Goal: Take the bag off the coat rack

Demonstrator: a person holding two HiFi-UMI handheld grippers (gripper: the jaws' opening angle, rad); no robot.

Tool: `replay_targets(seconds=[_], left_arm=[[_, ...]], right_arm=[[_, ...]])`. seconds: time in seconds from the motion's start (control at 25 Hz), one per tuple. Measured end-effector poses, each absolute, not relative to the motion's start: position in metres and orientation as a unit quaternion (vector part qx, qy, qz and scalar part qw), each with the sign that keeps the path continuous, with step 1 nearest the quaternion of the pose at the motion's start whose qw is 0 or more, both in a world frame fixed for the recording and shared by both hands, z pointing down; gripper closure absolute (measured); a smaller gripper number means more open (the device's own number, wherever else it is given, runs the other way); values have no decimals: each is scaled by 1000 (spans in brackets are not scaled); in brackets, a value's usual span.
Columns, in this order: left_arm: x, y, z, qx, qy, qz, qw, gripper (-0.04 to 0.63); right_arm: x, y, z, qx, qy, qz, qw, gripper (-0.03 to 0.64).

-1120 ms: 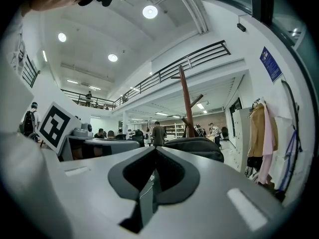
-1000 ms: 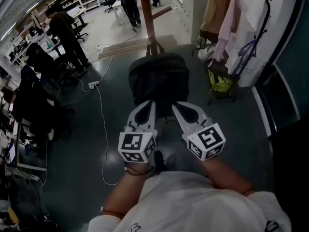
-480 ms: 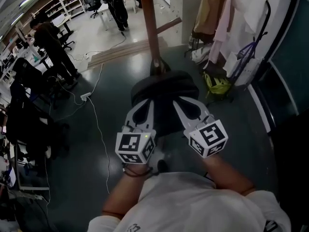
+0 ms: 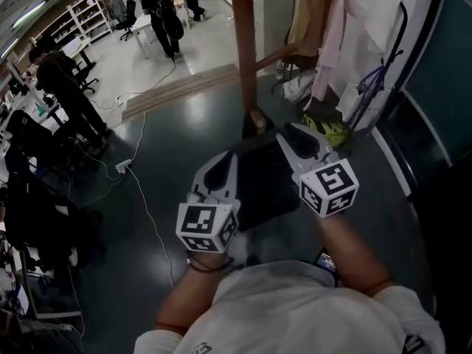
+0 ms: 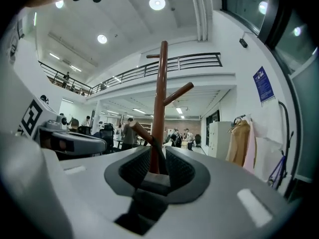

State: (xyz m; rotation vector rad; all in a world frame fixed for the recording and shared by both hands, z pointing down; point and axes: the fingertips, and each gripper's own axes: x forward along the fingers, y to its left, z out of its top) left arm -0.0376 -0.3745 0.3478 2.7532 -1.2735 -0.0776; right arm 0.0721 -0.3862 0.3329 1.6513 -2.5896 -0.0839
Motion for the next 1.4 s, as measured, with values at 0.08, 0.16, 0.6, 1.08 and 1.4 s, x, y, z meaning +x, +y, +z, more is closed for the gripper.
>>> replay_targets(seconds=[0.08, 0.16, 0.6, 1.08, 1.4], left_arm=[[-37, -380, 346, 909, -413, -27, 52, 589], [-37, -383, 344, 910, -410, -27, 50, 589], [-37, -412, 336, 906, -421, -26, 40, 589], [-48, -437, 337, 898, -437, -32, 50, 589], [-53, -436, 334, 900, -432, -35, 48, 589]], right_arm=[[72, -397, 333, 538, -842, -25, 46, 541], [68, -404, 334, 535, -842, -28, 57, 534], [51, -447, 352, 498, -860, -27, 110, 519], [41, -458, 356, 476, -870, -45, 120, 583], [43, -443, 340, 481, -870, -49, 97, 586]])
